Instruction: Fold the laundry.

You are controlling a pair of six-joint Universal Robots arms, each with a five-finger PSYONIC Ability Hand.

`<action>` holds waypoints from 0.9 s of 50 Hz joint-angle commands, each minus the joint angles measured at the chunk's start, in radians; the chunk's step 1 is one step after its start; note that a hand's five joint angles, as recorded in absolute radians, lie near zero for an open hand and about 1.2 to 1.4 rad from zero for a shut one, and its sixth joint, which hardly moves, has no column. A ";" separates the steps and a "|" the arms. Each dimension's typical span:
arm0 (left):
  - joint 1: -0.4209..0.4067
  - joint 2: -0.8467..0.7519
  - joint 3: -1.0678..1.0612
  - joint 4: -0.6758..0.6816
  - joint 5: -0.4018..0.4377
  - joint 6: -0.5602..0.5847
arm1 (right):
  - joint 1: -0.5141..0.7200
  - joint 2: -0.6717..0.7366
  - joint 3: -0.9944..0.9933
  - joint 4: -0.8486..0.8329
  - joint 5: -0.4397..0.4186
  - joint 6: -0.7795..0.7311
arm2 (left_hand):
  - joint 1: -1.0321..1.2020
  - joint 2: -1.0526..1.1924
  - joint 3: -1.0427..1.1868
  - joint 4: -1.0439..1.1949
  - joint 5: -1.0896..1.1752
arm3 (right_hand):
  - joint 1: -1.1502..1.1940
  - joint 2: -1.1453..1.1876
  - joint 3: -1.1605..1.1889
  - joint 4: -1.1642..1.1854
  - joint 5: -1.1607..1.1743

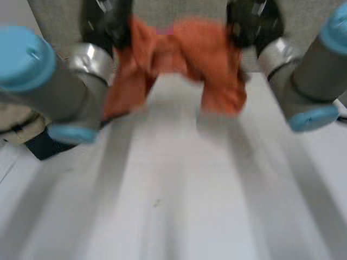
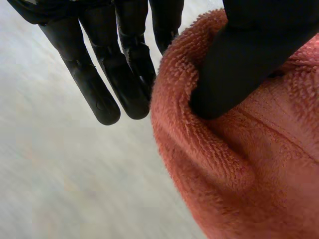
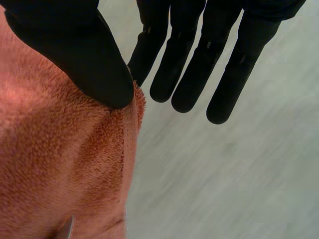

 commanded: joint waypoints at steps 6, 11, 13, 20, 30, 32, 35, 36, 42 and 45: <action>0.020 0.105 -0.141 0.037 0.227 -0.011 | -0.009 -0.225 0.238 -0.073 -0.070 -0.004 | 0.280 0.203 0.208 0.197 0.274 | 0.304 0.229 0.212 0.204 0.241; 0.021 0.121 -0.369 0.037 0.233 0.000 | -0.009 -0.229 0.407 0.016 -0.116 -0.018 | 0.280 0.203 0.208 0.197 0.274 | 0.304 0.229 0.212 0.204 0.241; 0.027 0.121 -0.487 0.040 0.236 0.001 | -0.012 -0.217 0.485 0.044 -0.118 -0.044 | 0.280 0.203 0.208 0.197 0.274 | 0.304 0.229 0.212 0.204 0.241; 0.018 0.124 -0.756 0.035 0.235 0.012 | -0.040 -0.137 0.634 0.045 -0.116 -0.217 | 0.058 -0.019 -0.014 -0.025 0.052 | 0.304 0.229 0.212 0.204 0.241; 0.000 0.345 -0.792 -0.106 0.233 0.003 | -0.043 -0.137 0.604 0.053 -0.127 -0.289 | -0.791 -0.867 -0.862 -0.873 -0.797 | 0.304 0.229 0.212 0.204 0.241; 0.012 0.377 -0.741 -0.118 0.232 0.000 | -0.040 -0.140 0.585 0.053 -0.133 -0.289 | -0.888 -0.964 -0.959 -0.970 -0.894 | 0.304 0.229 0.212 0.204 0.241; 0.039 0.385 -0.689 -0.118 0.236 0.000 | -0.029 -0.189 0.579 0.048 -0.151 -0.288 | -0.891 -0.968 -0.963 -0.974 -0.897 | 0.304 0.229 0.212 0.204 0.241; 0.068 0.385 -0.651 -0.118 0.238 -0.002 | -0.024 -0.212 0.581 0.045 -0.159 -0.288 | -0.888 -0.965 -0.960 -0.971 -0.894 | 0.304 0.229 0.212 0.204 0.241; 0.118 0.259 -0.481 -0.115 0.255 -0.006 | -0.003 -0.367 0.605 0.037 -0.268 -0.283 | -0.888 -0.965 -0.960 -0.971 -0.894 | 0.304 0.229 0.212 0.204 0.241; 0.122 0.126 -0.361 -0.133 0.287 -0.012 | 0.006 -0.459 0.617 0.041 -0.322 -0.274 | -0.891 -0.968 -0.963 -0.974 -0.897 | 0.304 0.229 0.212 0.204 0.241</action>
